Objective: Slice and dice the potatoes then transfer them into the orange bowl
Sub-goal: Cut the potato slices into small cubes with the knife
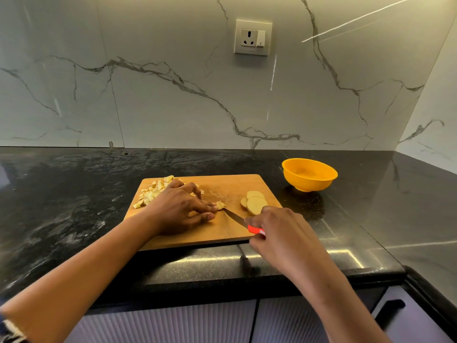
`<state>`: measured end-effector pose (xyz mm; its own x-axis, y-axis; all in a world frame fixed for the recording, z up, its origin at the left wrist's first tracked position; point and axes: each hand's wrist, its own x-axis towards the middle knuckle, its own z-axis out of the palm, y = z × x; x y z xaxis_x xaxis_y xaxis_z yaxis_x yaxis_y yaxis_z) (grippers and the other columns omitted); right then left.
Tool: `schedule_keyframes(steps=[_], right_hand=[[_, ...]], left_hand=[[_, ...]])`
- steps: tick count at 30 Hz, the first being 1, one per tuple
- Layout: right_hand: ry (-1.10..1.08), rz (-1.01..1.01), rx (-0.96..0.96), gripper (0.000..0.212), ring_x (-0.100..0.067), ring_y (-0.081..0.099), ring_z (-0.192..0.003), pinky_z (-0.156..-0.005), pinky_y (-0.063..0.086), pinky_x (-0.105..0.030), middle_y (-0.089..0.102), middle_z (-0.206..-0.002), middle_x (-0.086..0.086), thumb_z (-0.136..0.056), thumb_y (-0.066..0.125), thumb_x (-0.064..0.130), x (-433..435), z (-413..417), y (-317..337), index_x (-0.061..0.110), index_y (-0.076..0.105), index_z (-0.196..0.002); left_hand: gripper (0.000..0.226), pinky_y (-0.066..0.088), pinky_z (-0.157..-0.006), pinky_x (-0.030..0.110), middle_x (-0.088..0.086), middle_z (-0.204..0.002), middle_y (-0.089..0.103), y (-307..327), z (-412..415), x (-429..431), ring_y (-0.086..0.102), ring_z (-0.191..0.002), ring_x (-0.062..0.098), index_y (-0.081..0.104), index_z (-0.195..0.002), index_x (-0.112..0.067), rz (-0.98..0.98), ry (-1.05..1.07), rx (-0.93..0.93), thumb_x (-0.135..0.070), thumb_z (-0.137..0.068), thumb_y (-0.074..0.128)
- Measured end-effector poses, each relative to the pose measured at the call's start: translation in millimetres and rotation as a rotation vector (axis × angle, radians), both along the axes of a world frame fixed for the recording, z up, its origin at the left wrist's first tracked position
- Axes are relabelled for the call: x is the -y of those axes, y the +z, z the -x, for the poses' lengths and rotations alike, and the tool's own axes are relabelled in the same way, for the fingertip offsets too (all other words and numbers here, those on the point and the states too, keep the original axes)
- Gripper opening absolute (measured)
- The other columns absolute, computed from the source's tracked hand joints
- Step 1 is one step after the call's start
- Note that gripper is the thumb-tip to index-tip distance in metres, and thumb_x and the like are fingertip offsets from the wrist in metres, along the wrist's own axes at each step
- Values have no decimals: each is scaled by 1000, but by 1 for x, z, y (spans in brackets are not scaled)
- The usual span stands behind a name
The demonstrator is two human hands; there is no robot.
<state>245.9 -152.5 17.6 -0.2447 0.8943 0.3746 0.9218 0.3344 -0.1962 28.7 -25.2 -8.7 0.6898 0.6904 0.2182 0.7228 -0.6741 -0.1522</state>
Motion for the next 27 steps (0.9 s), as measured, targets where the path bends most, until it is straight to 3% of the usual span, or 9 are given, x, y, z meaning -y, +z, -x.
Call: schedule_keyframes(steps=[11, 20, 27], right_hand=[[-33, -48, -75, 44, -11, 55, -98, -69, 34, -19, 55, -116, 5, -96, 50, 28, -16, 18, -20, 28, 47, -139], [-74, 5, 22, 36, -17, 55, -104, -78, 42, -25, 54, -119, -3, -98, 48, 27, -33, 36, -21, 19, 53, -132], [-24, 74, 114, 31, -13, 52, -91, -68, 34, -22, 54, -111, 1, -96, 51, 26, -10, 20, -8, 21, 58, -126]], left_hand=[[94, 19, -87, 25, -30, -130, 49, 0, -1, 2, 34, -126, 2, 44, -130, -50, -19, -7, -4, -81, -67, -18], [94, 22, -88, 27, -26, -128, 54, -1, -2, 4, 38, -124, 4, 46, -129, -50, -37, -4, 2, -80, -68, -19], [98, 20, -87, 25, -30, -131, 49, 0, -3, 5, 35, -127, 3, 45, -129, -50, -31, 11, 1, -81, -64, -21]])
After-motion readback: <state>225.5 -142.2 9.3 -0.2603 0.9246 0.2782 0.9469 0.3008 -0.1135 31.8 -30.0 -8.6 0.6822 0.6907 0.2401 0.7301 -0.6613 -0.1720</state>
